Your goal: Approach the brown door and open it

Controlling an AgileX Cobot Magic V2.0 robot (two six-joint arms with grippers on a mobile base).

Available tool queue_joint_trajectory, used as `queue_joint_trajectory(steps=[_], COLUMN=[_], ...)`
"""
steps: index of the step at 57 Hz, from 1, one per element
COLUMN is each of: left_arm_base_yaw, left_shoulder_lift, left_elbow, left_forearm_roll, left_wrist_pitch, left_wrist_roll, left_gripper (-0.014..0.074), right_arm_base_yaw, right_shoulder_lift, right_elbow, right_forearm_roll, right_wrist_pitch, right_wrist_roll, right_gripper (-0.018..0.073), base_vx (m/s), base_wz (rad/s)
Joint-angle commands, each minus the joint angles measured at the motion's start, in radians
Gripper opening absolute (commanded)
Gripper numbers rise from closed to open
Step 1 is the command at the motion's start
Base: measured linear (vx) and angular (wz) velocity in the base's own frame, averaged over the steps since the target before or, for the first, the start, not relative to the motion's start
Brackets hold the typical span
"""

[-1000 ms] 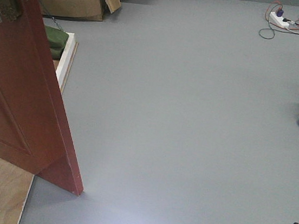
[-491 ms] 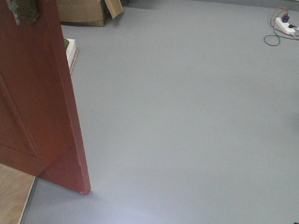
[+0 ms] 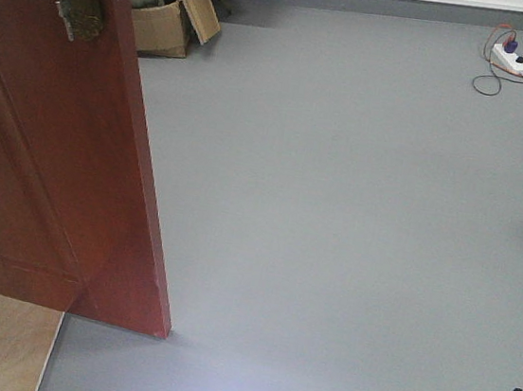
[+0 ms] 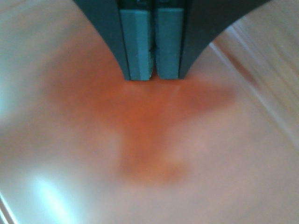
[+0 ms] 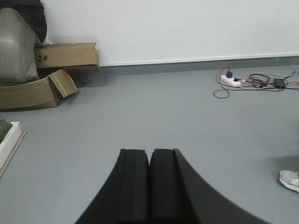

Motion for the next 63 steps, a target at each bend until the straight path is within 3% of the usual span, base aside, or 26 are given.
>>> queue_joint_trajectory(steps=[1,63], left_arm_base_yaw=[-0.008,-0.008], left_shoulder_lift=[-0.037,-0.037], left_elbow=[-0.029,-0.029], left_forearm_roll=[-0.039,-0.039], left_wrist_pitch=[-0.039,-0.039], left_wrist_roll=[0.002,0.002], left_gripper=[-0.0003,-0.0003], right_arm_base_yaw=[0.002,0.002], right_shoulder_lift=[-0.011,-0.011], right_elbow=[0.005,0.005], right_forearm_roll=[0.0,0.0], right_wrist_pitch=[-0.082,-0.082], right_wrist_roll=[-0.006,-0.006], right_gripper=[0.0,0.0], base_vx=[0.17,0.11], base_wz=[0.03,0.02])
